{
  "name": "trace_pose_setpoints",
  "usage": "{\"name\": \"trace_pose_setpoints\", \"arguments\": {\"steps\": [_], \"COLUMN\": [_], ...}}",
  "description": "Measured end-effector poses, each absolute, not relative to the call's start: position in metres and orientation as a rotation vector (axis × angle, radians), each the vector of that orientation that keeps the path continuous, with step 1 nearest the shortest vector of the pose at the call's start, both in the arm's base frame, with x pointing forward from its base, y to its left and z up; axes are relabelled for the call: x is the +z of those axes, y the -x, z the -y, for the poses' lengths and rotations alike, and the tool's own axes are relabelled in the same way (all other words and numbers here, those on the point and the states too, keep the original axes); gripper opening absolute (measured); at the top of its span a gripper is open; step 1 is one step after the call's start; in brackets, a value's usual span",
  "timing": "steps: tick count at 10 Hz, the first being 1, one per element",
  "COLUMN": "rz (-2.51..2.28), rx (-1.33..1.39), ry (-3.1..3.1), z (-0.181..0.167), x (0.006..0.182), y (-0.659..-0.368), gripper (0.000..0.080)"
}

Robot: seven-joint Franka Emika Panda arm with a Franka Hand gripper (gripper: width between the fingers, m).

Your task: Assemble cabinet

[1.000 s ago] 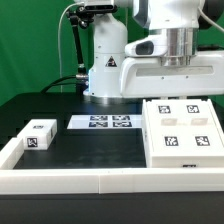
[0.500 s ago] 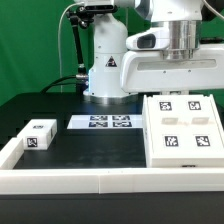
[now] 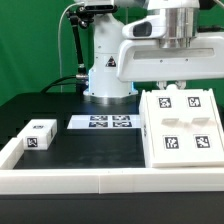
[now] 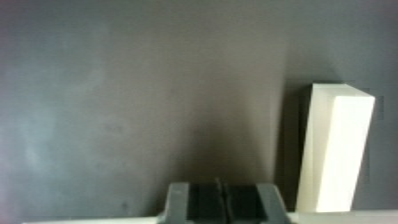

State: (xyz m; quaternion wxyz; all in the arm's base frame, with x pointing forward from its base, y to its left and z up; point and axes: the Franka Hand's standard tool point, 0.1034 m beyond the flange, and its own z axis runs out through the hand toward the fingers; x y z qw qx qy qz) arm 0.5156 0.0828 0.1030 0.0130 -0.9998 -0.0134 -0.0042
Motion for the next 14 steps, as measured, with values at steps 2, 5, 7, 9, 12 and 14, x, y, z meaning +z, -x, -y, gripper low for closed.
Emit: {"name": "trace_pose_setpoints", "arguments": {"steps": [2, 5, 7, 9, 12, 14], "rz": [0.043, 0.043, 0.041, 0.041, 0.037, 0.037], "rx": [-0.011, -0.009, -0.002, 0.052, 0.057, 0.058], "ry": [3.115, 3.115, 3.115, 3.109, 3.110, 3.110], "z": [-0.084, -0.083, -0.083, -0.084, -0.084, -0.084], "x": [0.105, 0.104, 0.106, 0.124, 0.126, 0.126], "y": [-0.518, -0.518, -0.519, -0.527, -0.532, -0.532], "gripper": [0.0002, 0.0002, 0.0002, 0.0002, 0.0002, 0.0002]}}
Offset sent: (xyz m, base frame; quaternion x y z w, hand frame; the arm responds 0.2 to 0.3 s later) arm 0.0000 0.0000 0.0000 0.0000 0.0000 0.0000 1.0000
